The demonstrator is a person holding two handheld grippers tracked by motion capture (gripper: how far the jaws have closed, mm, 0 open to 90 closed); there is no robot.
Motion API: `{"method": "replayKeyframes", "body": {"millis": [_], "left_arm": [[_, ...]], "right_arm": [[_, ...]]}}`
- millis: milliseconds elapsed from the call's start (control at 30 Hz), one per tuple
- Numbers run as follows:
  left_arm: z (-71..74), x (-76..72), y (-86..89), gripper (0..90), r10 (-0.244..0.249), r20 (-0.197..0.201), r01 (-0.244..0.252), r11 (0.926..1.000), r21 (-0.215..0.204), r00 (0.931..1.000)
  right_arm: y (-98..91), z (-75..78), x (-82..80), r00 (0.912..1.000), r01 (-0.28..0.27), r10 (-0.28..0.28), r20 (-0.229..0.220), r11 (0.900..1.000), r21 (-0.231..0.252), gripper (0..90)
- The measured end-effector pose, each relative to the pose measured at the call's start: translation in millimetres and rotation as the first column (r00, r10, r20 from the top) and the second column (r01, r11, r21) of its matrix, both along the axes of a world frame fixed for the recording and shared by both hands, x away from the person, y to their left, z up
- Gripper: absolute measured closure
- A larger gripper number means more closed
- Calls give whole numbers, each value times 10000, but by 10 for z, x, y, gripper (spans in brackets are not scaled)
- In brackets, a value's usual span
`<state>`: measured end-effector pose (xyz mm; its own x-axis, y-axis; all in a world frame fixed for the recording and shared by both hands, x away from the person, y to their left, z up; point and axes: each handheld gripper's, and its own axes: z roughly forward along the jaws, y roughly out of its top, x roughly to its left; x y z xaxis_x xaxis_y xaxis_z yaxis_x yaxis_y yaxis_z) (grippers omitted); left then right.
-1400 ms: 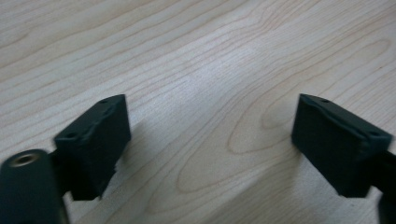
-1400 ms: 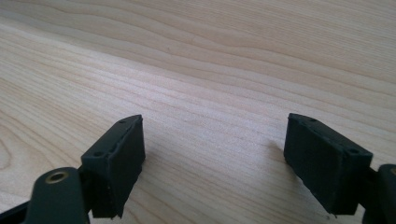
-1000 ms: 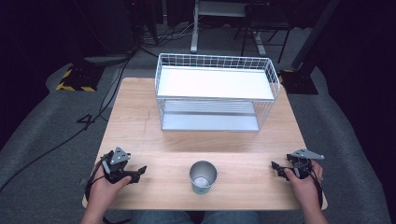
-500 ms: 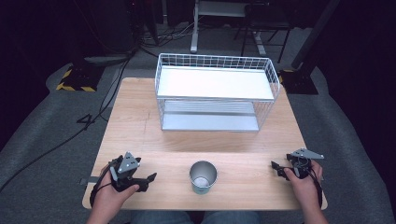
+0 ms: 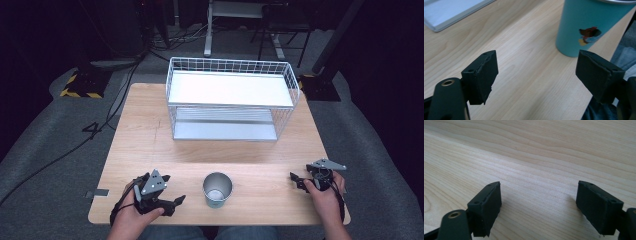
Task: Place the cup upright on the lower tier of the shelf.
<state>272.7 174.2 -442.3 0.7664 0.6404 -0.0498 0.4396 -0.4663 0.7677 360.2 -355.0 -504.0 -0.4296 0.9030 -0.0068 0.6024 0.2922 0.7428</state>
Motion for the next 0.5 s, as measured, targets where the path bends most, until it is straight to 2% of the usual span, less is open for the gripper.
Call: {"method": "replayKeyframes", "body": {"millis": [167, 500], "left_arm": [[-16, -43, -136, 188, -440, -113, 438, 9989, -174, 9990], [-80, -108, -380, 184, -1219, -240, 1211, 9921, -334, 9922]], "right_arm": [[-1, 0, 0, 10000, -11, 11, 10, 10000, -11, 208], [0, 0, 0, 10000, -2, 2, 3, 10000, -4, 207]]}}
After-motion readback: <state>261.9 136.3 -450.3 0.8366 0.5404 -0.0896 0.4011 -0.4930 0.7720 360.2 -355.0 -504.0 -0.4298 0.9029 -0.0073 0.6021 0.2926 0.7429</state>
